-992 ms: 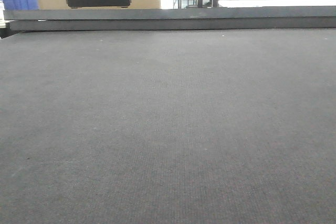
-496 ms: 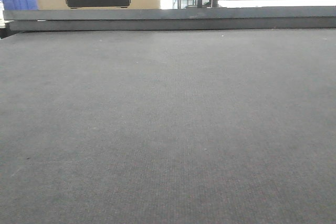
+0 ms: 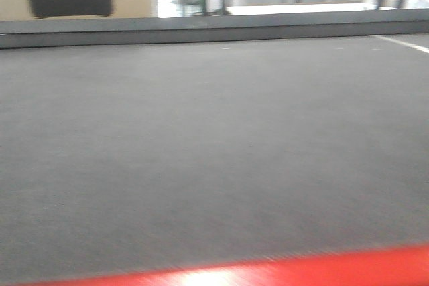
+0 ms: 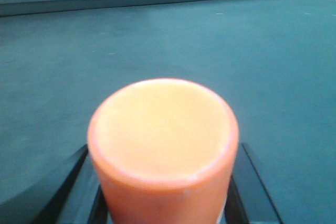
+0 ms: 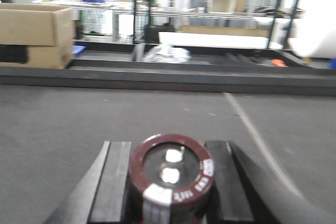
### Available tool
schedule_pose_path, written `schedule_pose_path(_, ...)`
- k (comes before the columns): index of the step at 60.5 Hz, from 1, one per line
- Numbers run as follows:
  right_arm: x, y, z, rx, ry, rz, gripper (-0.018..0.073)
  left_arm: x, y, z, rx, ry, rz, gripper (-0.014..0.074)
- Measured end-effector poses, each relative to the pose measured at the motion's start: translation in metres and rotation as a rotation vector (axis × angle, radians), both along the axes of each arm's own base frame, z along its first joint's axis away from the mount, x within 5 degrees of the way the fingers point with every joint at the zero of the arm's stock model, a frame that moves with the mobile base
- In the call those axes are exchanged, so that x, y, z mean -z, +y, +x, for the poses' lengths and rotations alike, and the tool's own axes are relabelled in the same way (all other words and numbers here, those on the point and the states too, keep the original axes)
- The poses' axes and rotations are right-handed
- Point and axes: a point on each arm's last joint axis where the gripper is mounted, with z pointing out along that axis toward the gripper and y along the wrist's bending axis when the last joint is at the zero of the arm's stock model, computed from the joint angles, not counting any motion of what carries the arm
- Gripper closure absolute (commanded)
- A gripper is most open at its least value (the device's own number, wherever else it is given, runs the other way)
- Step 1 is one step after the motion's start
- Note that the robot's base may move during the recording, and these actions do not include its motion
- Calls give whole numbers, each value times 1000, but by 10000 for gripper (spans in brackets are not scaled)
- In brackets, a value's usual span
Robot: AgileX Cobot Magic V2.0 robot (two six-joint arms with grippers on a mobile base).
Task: Place cylindrical capacitor in blue bin on shelf
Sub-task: 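Drive the base along the red-framed table while holding both objects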
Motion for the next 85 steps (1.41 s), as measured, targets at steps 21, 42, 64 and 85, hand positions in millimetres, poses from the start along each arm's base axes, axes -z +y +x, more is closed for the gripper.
schedule_pose_path(21,0,0,0,-1,0,0,669,0,0,0,0,0,0,707)
schedule_pose_path(42,0,0,0,-1,0,0,669,0,0,0,0,0,0,707)
schedule_pose_path(64,0,0,0,-1,0,0,669,0,0,0,0,0,0,707)
schedule_pose_path(85,0,0,0,-1,0,0,669,0,0,0,0,0,0,707)
